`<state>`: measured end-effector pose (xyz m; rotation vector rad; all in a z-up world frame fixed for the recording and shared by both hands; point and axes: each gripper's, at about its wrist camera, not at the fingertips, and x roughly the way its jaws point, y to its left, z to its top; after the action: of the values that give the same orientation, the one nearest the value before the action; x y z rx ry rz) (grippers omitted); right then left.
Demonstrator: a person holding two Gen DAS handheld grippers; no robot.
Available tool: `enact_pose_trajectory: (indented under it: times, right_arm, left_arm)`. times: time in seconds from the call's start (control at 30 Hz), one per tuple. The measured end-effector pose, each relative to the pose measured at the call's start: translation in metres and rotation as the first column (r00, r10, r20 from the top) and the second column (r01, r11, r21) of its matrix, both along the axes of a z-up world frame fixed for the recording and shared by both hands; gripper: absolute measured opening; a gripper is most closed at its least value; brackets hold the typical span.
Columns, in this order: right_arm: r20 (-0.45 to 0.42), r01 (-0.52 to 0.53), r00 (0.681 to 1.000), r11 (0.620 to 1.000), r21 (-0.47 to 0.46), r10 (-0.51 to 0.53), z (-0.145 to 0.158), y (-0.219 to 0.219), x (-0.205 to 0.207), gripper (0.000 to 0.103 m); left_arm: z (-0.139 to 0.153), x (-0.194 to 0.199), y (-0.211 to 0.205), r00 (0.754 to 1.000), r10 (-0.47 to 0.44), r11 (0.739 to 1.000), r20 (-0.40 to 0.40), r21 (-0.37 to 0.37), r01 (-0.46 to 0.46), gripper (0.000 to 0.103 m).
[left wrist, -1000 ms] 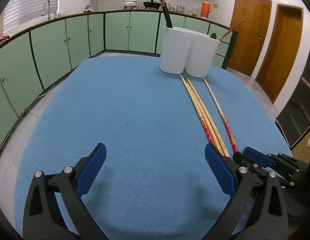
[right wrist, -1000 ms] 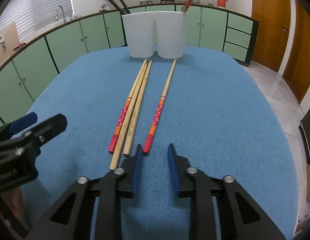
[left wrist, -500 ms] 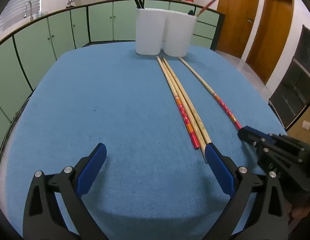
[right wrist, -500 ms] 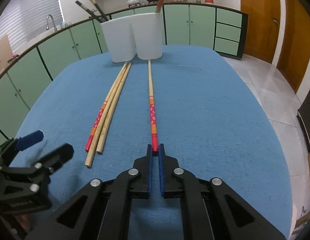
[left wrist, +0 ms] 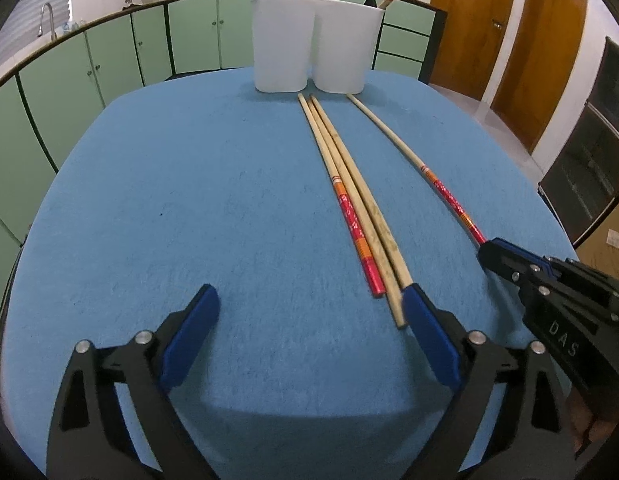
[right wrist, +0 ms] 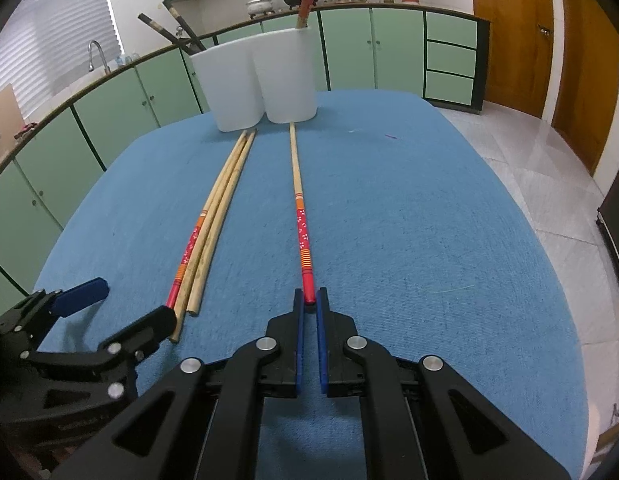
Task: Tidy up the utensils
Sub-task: 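Close the right tool on a red-patterned chopstick while the left tool closes on a wooden chopstick, then lift both chopsticks and carry them above the white holder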
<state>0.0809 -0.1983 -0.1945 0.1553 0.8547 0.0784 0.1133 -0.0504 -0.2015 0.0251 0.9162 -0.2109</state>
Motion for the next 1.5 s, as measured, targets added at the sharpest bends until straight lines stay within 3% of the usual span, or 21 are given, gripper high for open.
enact_pose_trajectory:
  times: [0.13,0.33,0.7,0.8,0.97,1.07,1.33,1.5]
  right_arm:
    - [-0.002,0.000,1.000,1.000,0.003,0.000,0.000,0.000,0.001,0.006]
    - [-0.005,0.000,1.000,1.000,0.007,0.000,0.000,0.001,0.002,0.006]
    - [-0.005,0.003,1.000,1.000,0.009,-0.003,0.000,0.000,0.002,0.006]
    - [-0.004,0.005,1.000,1.000,0.012,-0.005,0.000,-0.001,0.002,0.006]
    - [-0.004,0.004,1.000,1.000,0.021,-0.004,-0.001,-0.002,0.002,0.006]
    - [-0.005,0.004,1.000,1.000,0.030,-0.004,-0.001,-0.003,0.002,0.006]
    - [-0.010,0.000,1.000,0.999,0.045,0.000,-0.003,-0.005,0.003,0.006]
    - [-0.013,0.000,1.000,0.999,0.037,0.001,-0.003,-0.003,0.004,0.006]
  left_arm:
    - [0.002,0.003,0.000,1.000,0.005,1.000,-0.003,-0.013,-0.005,0.079]
    - [0.004,-0.001,0.006,1.000,0.003,0.999,-0.013,-0.033,-0.004,0.079]
    - [0.000,-0.002,-0.005,1.000,-0.011,0.999,-0.003,0.049,0.012,0.077]
    - [0.001,0.001,-0.008,1.000,-0.010,0.998,-0.001,0.056,0.010,0.072]
    - [0.001,0.003,-0.014,1.000,-0.016,0.999,0.007,0.039,0.016,0.048]
    - [0.000,0.000,-0.015,1.000,-0.017,1.000,0.013,0.018,0.017,0.040]
    - [-0.002,0.001,-0.011,1.000,0.014,0.999,0.014,-0.039,-0.013,0.036]
    - [0.000,0.001,-0.013,0.999,0.031,0.999,0.014,-0.033,-0.030,0.031]
